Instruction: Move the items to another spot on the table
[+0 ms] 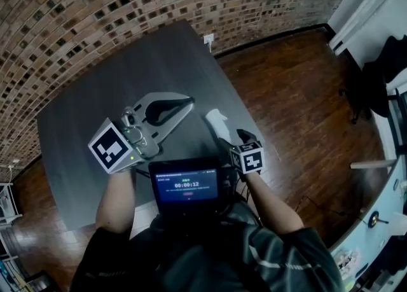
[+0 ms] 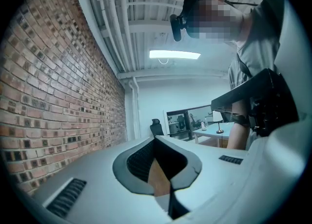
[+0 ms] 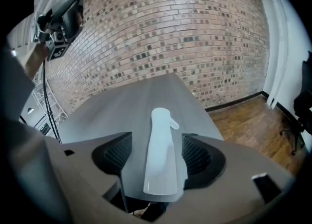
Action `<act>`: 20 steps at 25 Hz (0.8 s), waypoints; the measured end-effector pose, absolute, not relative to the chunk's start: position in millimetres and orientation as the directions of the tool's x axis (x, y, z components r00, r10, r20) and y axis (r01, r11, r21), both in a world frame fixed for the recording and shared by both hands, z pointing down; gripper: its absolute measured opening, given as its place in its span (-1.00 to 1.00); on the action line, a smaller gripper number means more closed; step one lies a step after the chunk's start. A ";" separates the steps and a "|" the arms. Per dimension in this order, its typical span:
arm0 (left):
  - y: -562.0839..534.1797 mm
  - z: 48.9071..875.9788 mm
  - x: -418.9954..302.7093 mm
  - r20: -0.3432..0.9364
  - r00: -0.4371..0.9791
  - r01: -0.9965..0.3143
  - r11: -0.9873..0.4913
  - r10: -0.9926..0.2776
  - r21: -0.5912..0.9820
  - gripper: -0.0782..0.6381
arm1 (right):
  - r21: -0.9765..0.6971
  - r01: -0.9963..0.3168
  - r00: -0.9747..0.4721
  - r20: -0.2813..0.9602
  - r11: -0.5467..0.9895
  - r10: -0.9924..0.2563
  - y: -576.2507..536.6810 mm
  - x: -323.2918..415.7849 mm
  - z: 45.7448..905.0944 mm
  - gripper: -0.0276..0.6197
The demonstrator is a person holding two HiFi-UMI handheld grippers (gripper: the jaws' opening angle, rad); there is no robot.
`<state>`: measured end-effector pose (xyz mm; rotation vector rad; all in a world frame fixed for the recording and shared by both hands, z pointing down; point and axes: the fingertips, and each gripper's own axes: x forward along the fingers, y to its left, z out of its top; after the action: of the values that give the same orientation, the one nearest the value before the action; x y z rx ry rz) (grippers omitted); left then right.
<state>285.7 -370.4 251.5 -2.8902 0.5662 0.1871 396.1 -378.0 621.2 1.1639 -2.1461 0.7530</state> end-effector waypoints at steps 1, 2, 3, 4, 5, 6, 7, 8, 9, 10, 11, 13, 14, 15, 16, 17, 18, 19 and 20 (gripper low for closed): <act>-369.8 250.3 286.2 -0.161 0.918 -0.386 -0.908 -0.362 -0.164 -0.80 | -0.209 -0.860 -0.465 0.695 0.465 -0.548 -378.4 396.6 612.6 0.10; -369.2 248.8 286.6 -0.163 0.918 -0.387 -0.907 -0.362 -0.166 -0.80 | -0.220 -0.854 -0.482 0.678 0.472 -0.555 -378.7 396.5 603.1 0.10; -368.3 247.0 287.1 -0.165 0.917 -0.389 -0.906 -0.363 -0.169 -0.80 | -0.233 -0.845 -0.502 0.659 0.482 -0.560 -378.9 395.6 592.5 0.06; -367.3 245.2 287.8 -0.168 0.916 -0.390 -0.905 -0.363 -0.172 -0.80 | -0.246 -0.834 -0.523 0.637 0.494 -0.566 -379.0 394.4 580.6 -0.06; -365.8 243.4 288.7 -0.172 0.916 -0.391 -0.903 -0.363 -0.175 -0.80 | -0.255 -0.823 -0.544 0.612 0.508 -0.573 -379.0 393.4 567.3 -0.15; -364.1 241.7 289.9 -0.176 0.915 -0.392 -0.902 -0.363 -0.179 -0.80 | -0.261 -0.811 -0.565 0.585 0.524 -0.582 -378.7 392.7 552.9 -0.24; -362.5 240.3 290.8 -0.179 0.914 -0.394 -0.901 -0.363 -0.182 -0.80 | -0.263 -0.798 -0.585 0.555 0.542 -0.591 -378.3 392.2 537.8 -0.35; -361.4 239.3 291.1 -0.182 0.913 -0.396 -0.900 -0.365 -0.184 -0.80 | -0.262 -0.784 -0.605 0.523 0.562 -0.600 -378.5 391.7 522.7 -0.46; -360.9 238.7 290.6 -0.182 0.912 -0.399 -0.898 -0.368 -0.186 -0.80 | -0.256 -0.772 -0.623 0.490 0.582 -0.610 -379.6 391.6 508.0 -0.55; -360.7 238.2 289.5 -0.182 0.910 -0.403 -0.896 -0.372 -0.187 -0.80 | -0.247 -0.762 -0.636 0.457 0.599 -0.622 -381.2 392.0 493.8 -0.60; -360.5 237.7 288.2 -0.182 0.908 -0.408 -0.893 -0.377 -0.189 -0.80 | -0.235 -0.755 -0.647 0.424 0.612 -0.634 -383.0 393.1 479.9 -0.69; -358.8 236.4 285.3 -0.184 0.904 -0.417 -0.888 -0.385 -0.192 -0.80 | -0.216 -0.746 -0.661 0.361 0.630 -0.658 -384.9 396.4 454.4 -0.90; -357.6 236.0 283.8 -0.184 0.903 -0.421 -0.886 -0.389 -0.193 -0.80 | -0.211 -0.742 -0.666 0.335 0.636 -0.666 -385.0 397.9 443.1 -0.90; -356.6 235.6 282.4 -0.184 0.901 -0.426 -0.884 -0.394 -0.193 -0.80 | -0.207 -0.740 -0.670 0.312 0.640 -0.673 -384.8 399.3 432.6 -0.90; -356.2 235.1 281.0 -0.183 0.899 -0.430 -0.882 -0.398 -0.193 -0.80 | -0.202 -0.739 -0.672 0.297 0.643 -0.678 -384.7 400.4 422.8 -0.90; -356.3 234.4 279.6 -0.184 0.897 -0.435 -0.879 -0.403 -0.194 -0.80 | -0.194 -0.740 -0.671 0.291 0.644 -0.682 -384.4 401.2 413.8 -0.90; -356.6 233.8 278.0 -0.184 0.894 -0.440 -0.877 -0.408 -0.194 -0.80 | -0.187 -0.741 -0.669 0.291 0.645 -0.684 -383.6 401.8 405.9 -0.90; -356.4 233.4 276.4 -0.185 0.893 -0.443 -0.875 -0.411 -0.195 -0.80 | -0.180 -0.740 -0.669 0.285 0.648 -0.686 -382.6 402.0 399.2 -0.90; -355.4 233.2 274.8 -0.185 0.891 -0.446 -0.873 -0.414 -0.195 -0.80 | -0.172 -0.737 -0.674 0.265 0.654 -0.690 -381.8 402.1 392.9 -0.90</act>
<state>274.8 -355.4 233.2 -2.8256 0.6517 0.2021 402.1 -381.8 392.9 1.1728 -2.6932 0.3969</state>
